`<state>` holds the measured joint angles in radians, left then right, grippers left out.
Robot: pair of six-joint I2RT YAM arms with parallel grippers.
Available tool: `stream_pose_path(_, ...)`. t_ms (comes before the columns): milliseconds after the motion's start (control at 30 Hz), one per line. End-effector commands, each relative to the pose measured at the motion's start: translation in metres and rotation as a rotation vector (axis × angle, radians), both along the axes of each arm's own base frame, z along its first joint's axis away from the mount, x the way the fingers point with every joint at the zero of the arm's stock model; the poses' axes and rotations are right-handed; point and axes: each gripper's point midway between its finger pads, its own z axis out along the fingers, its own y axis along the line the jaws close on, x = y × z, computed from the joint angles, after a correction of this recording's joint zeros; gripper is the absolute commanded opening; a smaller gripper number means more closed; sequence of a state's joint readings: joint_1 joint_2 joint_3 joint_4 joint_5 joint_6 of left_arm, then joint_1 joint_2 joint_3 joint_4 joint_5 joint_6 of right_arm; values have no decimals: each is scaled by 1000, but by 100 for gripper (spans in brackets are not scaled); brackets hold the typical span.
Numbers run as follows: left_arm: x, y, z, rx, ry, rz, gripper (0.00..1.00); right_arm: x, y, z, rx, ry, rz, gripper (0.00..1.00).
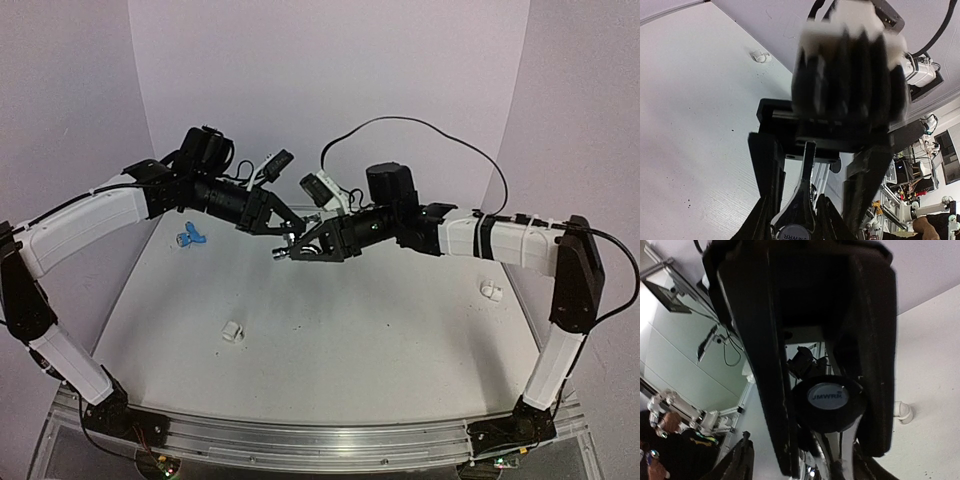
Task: Install the water faucets
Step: Pass from the left arm to the right
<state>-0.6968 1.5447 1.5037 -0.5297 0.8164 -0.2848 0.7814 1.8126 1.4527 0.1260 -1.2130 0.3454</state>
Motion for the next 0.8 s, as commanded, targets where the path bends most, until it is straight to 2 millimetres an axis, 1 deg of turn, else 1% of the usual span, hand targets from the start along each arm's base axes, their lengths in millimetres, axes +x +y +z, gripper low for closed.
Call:
stream_pose_path(0,3,-2,19,-25,-46,-13,0,-4,10,3,9,-90,17,44)
stream_pose_path(33,2,-2,18,-17,-39,-15,0,-3,11,2,9,-100,13,41)
stream_pose_path(133,2,-2,15,0,-30,-22,0,0,13,1,5,-109,3,27)
stream_pose_path(167,1,-2,13,6,-26,-24,0,1,15,1,2,-113,-4,26)
stream_pose_path(267,0,-1,9,24,-17,-29,0,5,17,1,-3,-117,-21,35)
stream_pose_path(333,-1,0,9,27,-17,-33,0,8,18,1,-9,-117,-43,35)
stream_pose_path(400,-3,1,9,26,-17,-39,0,5,18,3,1,-119,-24,33)
stream_pose_path(433,-4,1,10,25,-18,-41,0,3,18,3,4,-117,-14,28)
stream_pose_path(500,-5,2,11,23,-21,-46,0,1,18,3,10,-128,-4,12)
stream_pose_path(533,-6,2,11,20,-19,-55,0,-1,18,4,15,-133,-2,1)
stream_pose_path(600,-6,2,10,25,-20,-53,0,2,18,4,16,-143,-36,0)
stream_pose_path(633,-5,2,10,29,-23,-49,2,8,18,5,10,-148,-89,0)
stream_pose_path(667,-4,2,9,34,-26,-44,7,11,16,5,16,-150,-134,0)
stream_pose_path(700,-2,3,10,39,-32,-33,19,16,14,5,19,-153,-185,0)
stream_pose_path(767,4,7,14,49,-58,13,51,28,8,0,7,-174,-290,0)
